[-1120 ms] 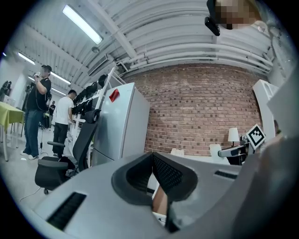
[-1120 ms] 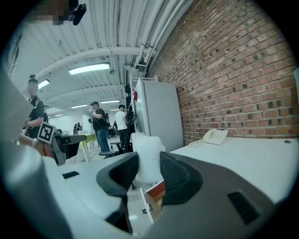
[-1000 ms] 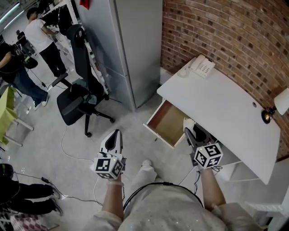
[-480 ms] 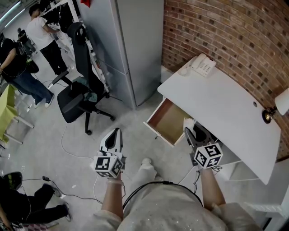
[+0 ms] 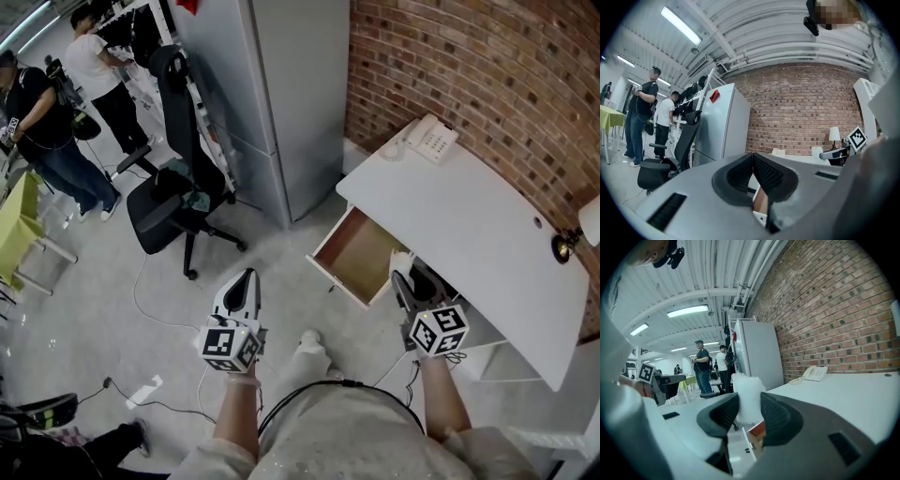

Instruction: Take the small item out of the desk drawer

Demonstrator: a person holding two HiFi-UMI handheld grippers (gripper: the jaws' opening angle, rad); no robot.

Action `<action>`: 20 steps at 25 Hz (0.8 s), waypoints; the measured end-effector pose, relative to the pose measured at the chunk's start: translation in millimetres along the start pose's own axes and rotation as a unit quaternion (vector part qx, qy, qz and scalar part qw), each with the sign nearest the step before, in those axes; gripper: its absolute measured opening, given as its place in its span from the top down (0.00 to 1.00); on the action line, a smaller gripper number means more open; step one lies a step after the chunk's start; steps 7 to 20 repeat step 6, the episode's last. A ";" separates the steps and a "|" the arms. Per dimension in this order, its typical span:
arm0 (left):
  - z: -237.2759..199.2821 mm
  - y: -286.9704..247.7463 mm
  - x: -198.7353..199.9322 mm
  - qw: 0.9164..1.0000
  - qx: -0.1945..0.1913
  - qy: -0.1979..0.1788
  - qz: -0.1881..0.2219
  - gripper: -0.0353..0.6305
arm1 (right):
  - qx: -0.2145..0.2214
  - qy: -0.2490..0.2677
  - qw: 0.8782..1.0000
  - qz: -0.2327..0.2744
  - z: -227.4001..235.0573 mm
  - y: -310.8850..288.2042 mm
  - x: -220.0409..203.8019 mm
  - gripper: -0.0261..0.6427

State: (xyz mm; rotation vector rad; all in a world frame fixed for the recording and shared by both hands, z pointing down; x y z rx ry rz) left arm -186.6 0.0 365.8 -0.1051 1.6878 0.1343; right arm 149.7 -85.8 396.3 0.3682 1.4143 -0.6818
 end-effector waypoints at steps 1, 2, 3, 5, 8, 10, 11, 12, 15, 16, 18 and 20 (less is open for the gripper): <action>-0.8 0.4 0.1 1.000 0.001 0.000 0.001 0.94 | 0.000 0.000 1.000 0.001 -0.1 -0.4 -0.5 0.73; -1.6 0.8 0.2 1.000 0.001 -0.001 0.001 0.94 | 0.000 -0.001 1.000 0.001 -0.5 -1.1 -0.9 0.73; -2.6 1.3 0.2 1.000 0.001 -0.002 0.001 0.94 | 0.001 -0.001 1.000 0.002 -1.0 -2.2 -1.2 0.73; -5.4 2.4 0.0 1.000 0.002 -0.004 0.001 0.94 | 0.002 -0.003 1.000 0.003 -2.6 -5.1 -1.8 0.73; -6.9 2.9 -0.1 1.000 0.003 -0.005 0.001 0.94 | 0.003 -0.003 1.000 0.003 -3.4 -6.7 -2.0 0.73; -6.9 2.9 -0.1 1.000 0.003 -0.005 0.001 0.94 | 0.003 -0.003 1.000 0.003 -3.4 -6.7 -2.0 0.73; -6.9 2.9 -0.1 1.000 0.003 -0.005 0.001 0.94 | 0.003 -0.003 1.000 0.003 -3.4 -6.7 -2.0 0.73; -6.9 2.9 -0.1 1.000 0.003 -0.005 0.001 0.94 | 0.003 -0.003 1.000 0.003 -3.4 -6.7 -2.0 0.73; -6.9 2.9 -0.1 1.000 0.003 -0.005 0.001 0.94 | 0.003 -0.003 1.000 0.003 -3.4 -6.7 -2.0 0.73; -6.9 2.9 -0.1 1.000 0.003 -0.005 0.001 0.94 | 0.003 -0.003 1.000 0.003 -3.4 -6.7 -2.0 0.73; -6.9 2.9 -0.1 1.000 0.003 -0.005 0.001 0.94 | 0.003 -0.003 1.000 0.003 -3.4 -6.7 -2.0 0.73; -6.9 2.9 -0.1 1.000 0.003 -0.005 0.001 0.94 | 0.003 -0.003 1.000 0.003 -3.4 -6.7 -2.0 0.73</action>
Point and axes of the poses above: the fingertips, and each gripper's own axes: y backward along the fingers, z to its right, x out of its top, the point moved 4 cm from there along y, backward along the fingers, and after that the axes turned 3 degrees about z, right-handed, at the moved point
